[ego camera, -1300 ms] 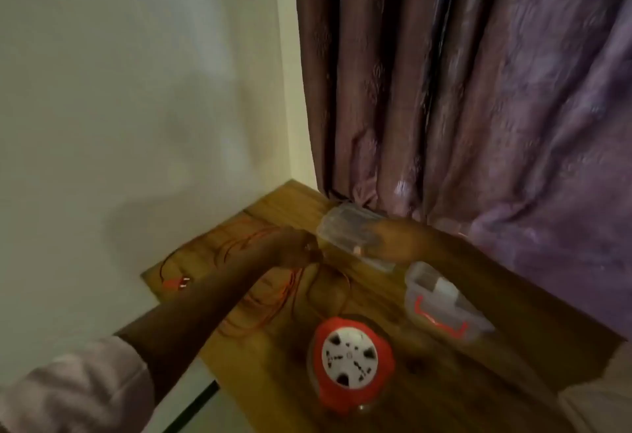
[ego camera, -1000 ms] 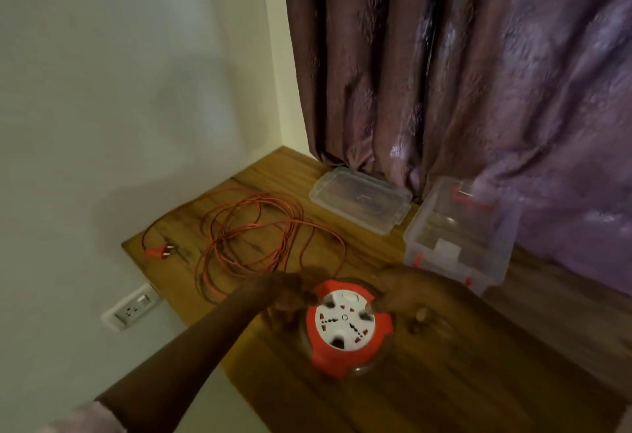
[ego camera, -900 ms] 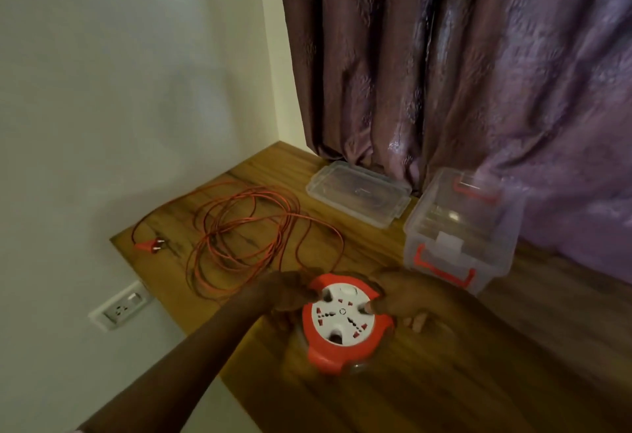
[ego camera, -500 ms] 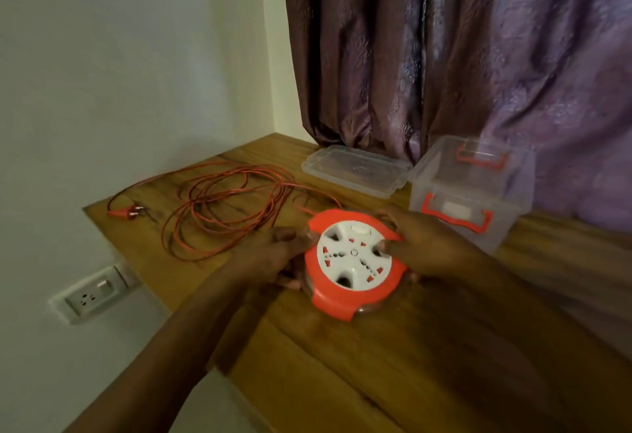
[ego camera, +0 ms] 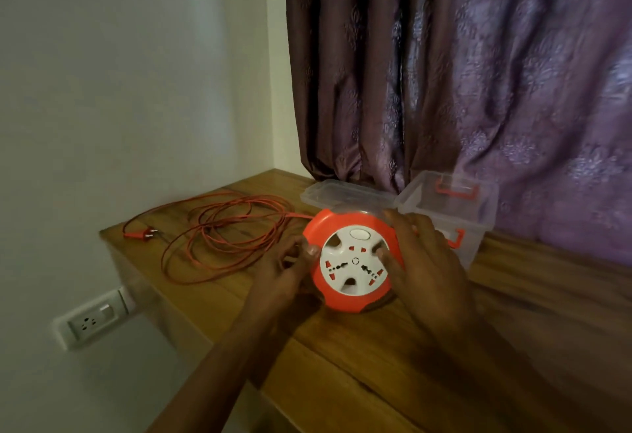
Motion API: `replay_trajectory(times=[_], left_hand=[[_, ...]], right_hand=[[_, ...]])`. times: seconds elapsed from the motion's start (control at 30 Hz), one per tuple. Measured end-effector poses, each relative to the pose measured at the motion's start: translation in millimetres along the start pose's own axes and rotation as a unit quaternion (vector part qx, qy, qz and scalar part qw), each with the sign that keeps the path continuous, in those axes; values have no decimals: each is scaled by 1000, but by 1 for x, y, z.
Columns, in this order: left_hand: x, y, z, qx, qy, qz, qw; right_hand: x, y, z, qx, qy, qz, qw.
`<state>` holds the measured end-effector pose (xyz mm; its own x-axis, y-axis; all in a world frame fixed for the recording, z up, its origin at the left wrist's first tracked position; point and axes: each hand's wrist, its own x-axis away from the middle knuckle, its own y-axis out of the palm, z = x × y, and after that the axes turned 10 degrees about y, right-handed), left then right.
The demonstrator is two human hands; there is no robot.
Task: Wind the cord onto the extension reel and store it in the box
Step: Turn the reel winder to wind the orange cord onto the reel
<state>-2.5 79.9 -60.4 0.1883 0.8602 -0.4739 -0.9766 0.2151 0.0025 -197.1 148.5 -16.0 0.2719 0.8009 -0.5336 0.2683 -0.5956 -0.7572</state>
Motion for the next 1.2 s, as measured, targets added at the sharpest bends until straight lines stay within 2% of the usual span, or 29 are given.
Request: replay_trajectory(times=[0.1,0.2,0.37,0.5,0.6,0.67,0.87,0.97,1.07,1.13,1.2], left_hand=[[2,5,-8,44,-6,23,999],[2,9,-14,75,-14,45,996],[0,14,-27,97,-15,64,993],[-3,15,-31,84,2,75,994],[-11,16,-30,50,26,63,996],[-20,19,-27,44,34,61,997],[-43,32,-27,60,47,81,994],[-53,33,-35,79,38,95,992],[-56,29,-42,73,33,122,989],[-56,24,-46,37,53,132,989],[-55,21,-47,13,65,137,988]], right_hand=[[11,7,-12,103,-51,38,993],[18,21,-22,160,-66,-1,985],[22,35,-28,186,-61,-41,980],[17,33,-27,203,-83,11,976],[10,40,-24,204,-73,5,976],[2,43,-24,178,-46,-7,983],[-31,40,-27,-21,99,12,995],[-40,45,-26,-144,155,-13,977],[-41,52,-27,-289,189,-73,936],[-41,58,-26,-295,195,-92,931],[-40,59,-22,-160,127,-43,978]])
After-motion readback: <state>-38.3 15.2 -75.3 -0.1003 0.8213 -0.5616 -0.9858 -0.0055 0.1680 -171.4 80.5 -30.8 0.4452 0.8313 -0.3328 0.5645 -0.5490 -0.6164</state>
